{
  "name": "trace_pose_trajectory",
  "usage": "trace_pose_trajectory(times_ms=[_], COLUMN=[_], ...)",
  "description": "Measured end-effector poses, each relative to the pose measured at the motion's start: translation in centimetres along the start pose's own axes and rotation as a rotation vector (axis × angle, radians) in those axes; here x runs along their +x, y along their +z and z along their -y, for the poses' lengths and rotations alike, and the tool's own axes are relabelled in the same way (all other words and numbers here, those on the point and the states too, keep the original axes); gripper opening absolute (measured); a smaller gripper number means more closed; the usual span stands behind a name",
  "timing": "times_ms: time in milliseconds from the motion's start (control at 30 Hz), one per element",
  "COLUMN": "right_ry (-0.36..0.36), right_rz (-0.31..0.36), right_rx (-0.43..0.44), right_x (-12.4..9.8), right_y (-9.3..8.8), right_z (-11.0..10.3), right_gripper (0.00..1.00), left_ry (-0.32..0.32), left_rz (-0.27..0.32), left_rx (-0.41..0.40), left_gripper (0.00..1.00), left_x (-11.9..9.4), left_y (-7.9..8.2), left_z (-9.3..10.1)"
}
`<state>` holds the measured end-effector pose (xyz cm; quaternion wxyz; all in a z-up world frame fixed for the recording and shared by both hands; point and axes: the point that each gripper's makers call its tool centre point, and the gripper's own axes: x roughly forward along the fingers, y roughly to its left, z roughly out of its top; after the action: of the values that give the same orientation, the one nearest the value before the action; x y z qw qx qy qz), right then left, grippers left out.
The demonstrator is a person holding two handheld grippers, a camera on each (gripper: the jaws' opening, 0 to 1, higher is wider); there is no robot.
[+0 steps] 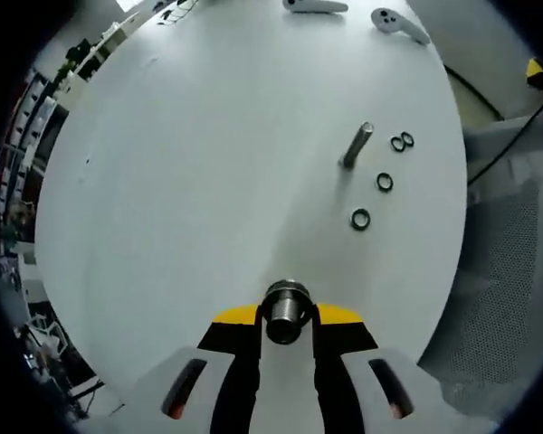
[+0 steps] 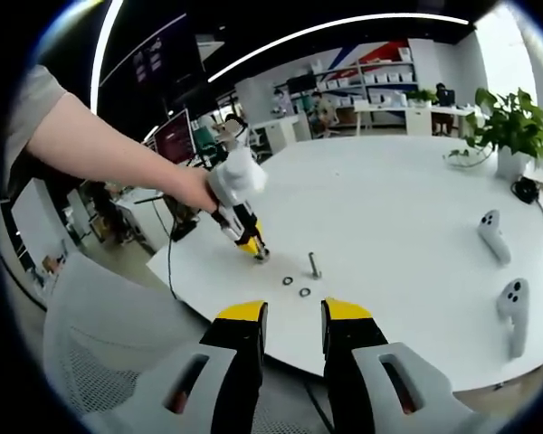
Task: Place the washer onto the threaded stud by aligning its center hole with the stud, sliding it down to the base, and recovering from edge contact or off-axis alignment until the washer reaches the visible bottom stop.
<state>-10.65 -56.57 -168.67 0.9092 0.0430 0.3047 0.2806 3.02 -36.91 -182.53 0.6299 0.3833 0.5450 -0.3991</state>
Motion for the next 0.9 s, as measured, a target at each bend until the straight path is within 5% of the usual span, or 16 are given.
trace_pose_trajectory(times_ms=[333, 667, 900], right_ry=[-0.008, 0.001, 0.029], right_rz=[-0.010, -0.023, -0.029], right_rx=[0.004, -0.008, -0.031], right_x=[0.1, 0.2, 0.3], right_y=[-0.2, -0.3, -0.3], right_z=[0.1, 0.0, -0.7], right_gripper=[0.26, 0.26, 0.26], left_ry=[-0.006, 0.038, 0.091], left_rz=[-0.014, 0.061, 0.117], left_rx=[0.020, -0.055, -0.112], left_gripper=[0.20, 0.27, 0.27], left_x=[0.7, -0.9, -2.6], left_y=[-0.2, 0.1, -1.3], left_z=[0.0, -0.7, -0.2])
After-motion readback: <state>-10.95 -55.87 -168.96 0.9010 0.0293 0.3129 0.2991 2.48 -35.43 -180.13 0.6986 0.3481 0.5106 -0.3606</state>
